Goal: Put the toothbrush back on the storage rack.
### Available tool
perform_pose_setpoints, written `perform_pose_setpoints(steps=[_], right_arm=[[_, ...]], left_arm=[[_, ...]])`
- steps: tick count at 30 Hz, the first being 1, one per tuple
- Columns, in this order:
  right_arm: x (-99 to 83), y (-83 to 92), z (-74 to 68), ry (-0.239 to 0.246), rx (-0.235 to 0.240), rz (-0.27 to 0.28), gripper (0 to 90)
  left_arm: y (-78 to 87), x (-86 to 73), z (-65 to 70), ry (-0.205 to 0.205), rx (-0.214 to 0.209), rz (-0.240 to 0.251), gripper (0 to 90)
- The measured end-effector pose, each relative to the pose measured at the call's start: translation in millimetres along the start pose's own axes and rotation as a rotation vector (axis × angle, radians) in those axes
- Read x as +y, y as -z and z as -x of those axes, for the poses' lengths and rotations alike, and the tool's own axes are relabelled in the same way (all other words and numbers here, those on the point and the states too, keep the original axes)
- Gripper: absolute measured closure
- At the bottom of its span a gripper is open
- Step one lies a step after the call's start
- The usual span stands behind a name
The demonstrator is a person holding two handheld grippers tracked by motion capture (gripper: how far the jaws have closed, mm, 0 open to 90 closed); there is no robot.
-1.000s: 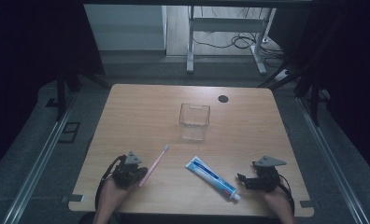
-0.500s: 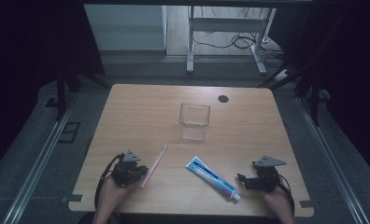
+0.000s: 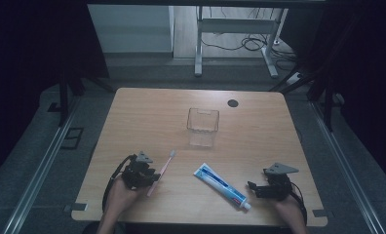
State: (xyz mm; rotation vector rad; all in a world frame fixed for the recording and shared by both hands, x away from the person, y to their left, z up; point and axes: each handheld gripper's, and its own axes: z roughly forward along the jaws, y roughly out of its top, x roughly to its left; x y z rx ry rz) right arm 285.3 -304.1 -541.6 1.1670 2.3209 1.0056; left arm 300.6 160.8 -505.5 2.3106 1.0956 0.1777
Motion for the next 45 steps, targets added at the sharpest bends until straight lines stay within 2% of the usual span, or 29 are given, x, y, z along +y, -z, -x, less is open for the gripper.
perform_pose_setpoints(steps=[4,9,14,23,35,45], right_arm=[[0.0,0.0,-0.1,0.000,-0.001,0.000,15.1],[0.0,0.0,0.0,-0.001,0.000,0.000,15.1],[0.0,0.0,0.0,-0.001,0.000,0.000,15.1],[0.0,0.1,0.1,0.000,0.000,-0.001,15.1],[0.0,0.1,0.2,0.002,-0.001,-0.001,15.1],[-0.1,0.1,0.2,0.002,0.000,-0.001,15.1]], left_arm=[[-2.6,10.3,0.3,0.006,-0.010,-0.031,65.2],[-9.4,22.0,2.3,0.002,-0.011,-0.098,64.7],[-17.2,34.9,3.6,-0.013,0.013,-0.168,65.6],[-28.0,58.3,3.0,-0.011,0.037,-0.297,68.7],[-37.5,71.6,3.5,-0.001,0.045,-0.384,70.3],[-46.0,77.9,3.9,-0.007,0.079,-0.435,76.0]])
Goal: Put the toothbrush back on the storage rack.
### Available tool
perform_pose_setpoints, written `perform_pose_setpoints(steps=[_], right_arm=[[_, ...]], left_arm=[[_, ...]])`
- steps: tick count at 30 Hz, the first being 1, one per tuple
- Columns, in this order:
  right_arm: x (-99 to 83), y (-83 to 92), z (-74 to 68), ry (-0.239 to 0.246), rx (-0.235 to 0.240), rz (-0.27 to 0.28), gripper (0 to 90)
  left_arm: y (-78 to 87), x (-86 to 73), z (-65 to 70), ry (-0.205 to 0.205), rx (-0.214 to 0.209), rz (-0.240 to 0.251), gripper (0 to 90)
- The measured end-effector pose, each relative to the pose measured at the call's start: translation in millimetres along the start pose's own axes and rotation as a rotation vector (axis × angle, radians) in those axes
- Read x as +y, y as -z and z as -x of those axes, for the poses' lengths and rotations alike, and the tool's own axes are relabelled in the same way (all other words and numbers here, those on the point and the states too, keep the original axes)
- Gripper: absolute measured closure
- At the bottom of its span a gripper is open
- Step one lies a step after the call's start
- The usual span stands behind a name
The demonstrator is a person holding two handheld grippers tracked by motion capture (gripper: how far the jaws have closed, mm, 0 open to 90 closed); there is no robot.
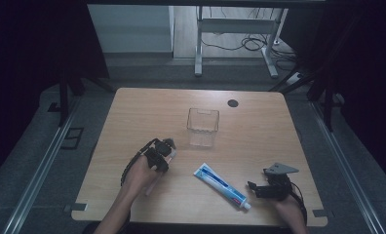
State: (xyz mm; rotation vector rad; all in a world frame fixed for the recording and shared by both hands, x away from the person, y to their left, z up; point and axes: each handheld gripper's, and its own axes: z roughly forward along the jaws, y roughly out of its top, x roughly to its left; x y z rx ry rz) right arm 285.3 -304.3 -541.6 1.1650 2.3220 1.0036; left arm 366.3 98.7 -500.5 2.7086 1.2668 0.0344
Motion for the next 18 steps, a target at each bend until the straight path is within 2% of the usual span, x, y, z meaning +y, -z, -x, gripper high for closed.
perform_pose_setpoints(steps=[8,18], right_arm=[[0.0,0.0,0.0,0.000,0.000,0.000,15.1],[0.0,0.0,0.0,0.000,0.000,0.000,15.1]], left_arm=[[0.1,0.9,-0.5,-0.013,0.007,0.002,79.0],[6.2,0.2,-2.6,-0.019,-0.013,0.049,79.2]])
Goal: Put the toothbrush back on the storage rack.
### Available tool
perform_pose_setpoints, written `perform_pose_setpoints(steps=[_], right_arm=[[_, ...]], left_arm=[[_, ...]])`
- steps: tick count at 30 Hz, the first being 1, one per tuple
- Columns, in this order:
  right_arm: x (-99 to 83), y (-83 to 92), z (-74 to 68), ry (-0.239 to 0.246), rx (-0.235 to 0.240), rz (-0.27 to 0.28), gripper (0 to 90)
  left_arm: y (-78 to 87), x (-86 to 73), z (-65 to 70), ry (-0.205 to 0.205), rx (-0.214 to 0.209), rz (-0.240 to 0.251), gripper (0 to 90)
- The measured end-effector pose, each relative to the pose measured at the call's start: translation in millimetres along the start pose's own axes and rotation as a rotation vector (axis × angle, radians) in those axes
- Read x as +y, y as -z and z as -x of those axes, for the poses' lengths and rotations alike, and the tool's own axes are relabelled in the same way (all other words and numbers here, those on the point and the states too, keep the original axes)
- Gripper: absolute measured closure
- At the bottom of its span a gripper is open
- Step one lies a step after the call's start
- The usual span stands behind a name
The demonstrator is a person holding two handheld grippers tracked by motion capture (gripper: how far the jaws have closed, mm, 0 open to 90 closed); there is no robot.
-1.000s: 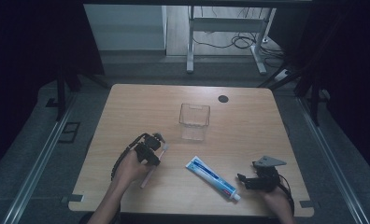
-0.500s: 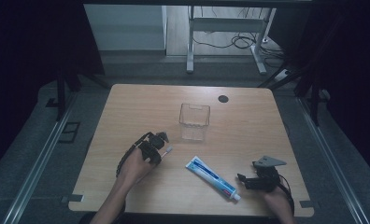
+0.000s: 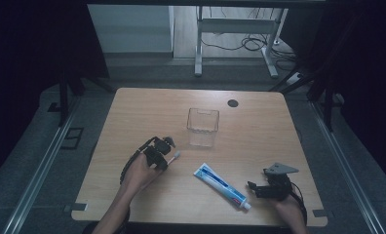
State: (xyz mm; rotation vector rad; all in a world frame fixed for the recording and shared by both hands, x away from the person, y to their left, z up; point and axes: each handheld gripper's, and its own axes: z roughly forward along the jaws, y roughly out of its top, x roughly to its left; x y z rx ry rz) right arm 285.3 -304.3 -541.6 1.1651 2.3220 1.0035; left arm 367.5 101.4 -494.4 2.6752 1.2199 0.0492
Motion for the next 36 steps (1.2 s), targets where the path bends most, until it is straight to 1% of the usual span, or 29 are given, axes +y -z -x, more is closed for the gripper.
perform_pose_setpoints(steps=[8,13,15,19,22,27,36], right_arm=[[0.0,0.0,0.0,0.000,0.000,0.000,15.1],[0.0,0.0,-0.1,-0.001,0.000,0.000,15.1],[0.0,0.0,0.0,0.000,0.000,0.000,15.1],[0.0,0.0,-0.1,-0.001,0.000,0.000,15.1],[0.0,0.0,0.0,0.000,0.000,0.000,15.1],[0.0,0.0,-0.1,-0.001,0.000,0.001,15.1],[0.0,0.0,0.0,0.000,0.000,0.000,15.1]], left_arm=[[11.8,1.2,2.4,-0.026,-0.025,0.046,79.3],[18.4,1.8,3.4,-0.031,-0.044,0.084,79.3],[21.7,2.0,4.3,-0.030,-0.054,0.103,79.3],[30.2,3.7,7.9,-0.043,-0.061,0.151,79.3],[36.7,5.6,11.2,-0.064,-0.070,0.175,79.3],[45.7,8.2,16.1,-0.086,-0.068,0.203,79.3],[58.4,9.7,20.0,-0.098,-0.069,0.260,79.3]])
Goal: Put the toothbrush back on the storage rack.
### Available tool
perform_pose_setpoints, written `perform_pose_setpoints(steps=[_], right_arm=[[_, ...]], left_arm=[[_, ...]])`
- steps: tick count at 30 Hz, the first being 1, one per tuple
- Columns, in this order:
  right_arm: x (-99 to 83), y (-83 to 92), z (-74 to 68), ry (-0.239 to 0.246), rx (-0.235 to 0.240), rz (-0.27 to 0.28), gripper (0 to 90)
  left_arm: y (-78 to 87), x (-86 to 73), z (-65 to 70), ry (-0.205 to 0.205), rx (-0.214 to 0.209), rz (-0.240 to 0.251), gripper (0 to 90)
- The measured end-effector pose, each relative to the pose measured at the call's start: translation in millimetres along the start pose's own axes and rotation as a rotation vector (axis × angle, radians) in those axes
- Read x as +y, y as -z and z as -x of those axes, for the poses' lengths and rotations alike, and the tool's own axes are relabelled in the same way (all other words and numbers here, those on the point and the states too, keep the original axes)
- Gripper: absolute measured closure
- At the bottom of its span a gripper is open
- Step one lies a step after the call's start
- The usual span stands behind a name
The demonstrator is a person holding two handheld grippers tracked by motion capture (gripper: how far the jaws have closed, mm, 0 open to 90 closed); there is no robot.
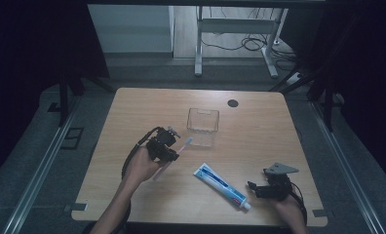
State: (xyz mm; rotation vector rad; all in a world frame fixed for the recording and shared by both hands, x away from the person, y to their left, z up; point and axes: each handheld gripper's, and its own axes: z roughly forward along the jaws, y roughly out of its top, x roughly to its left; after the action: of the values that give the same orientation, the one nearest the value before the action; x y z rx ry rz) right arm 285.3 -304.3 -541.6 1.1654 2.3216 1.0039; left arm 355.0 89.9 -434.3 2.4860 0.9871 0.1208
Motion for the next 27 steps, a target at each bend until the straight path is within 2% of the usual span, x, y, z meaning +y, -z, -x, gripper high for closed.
perform_pose_setpoints(steps=[12,22,27], right_arm=[[0.0,0.0,0.0,0.000,0.000,0.000,15.1],[0.0,0.0,0.0,0.000,0.000,0.000,15.1],[0.0,0.0,0.1,0.001,0.000,0.000,15.1]], left_arm=[[9.5,15.5,3.9,-0.024,0.014,0.046,79.3],[13.8,30.5,10.7,-0.056,0.022,0.060,79.3],[15.7,33.3,11.1,-0.058,0.028,0.070,79.3]])
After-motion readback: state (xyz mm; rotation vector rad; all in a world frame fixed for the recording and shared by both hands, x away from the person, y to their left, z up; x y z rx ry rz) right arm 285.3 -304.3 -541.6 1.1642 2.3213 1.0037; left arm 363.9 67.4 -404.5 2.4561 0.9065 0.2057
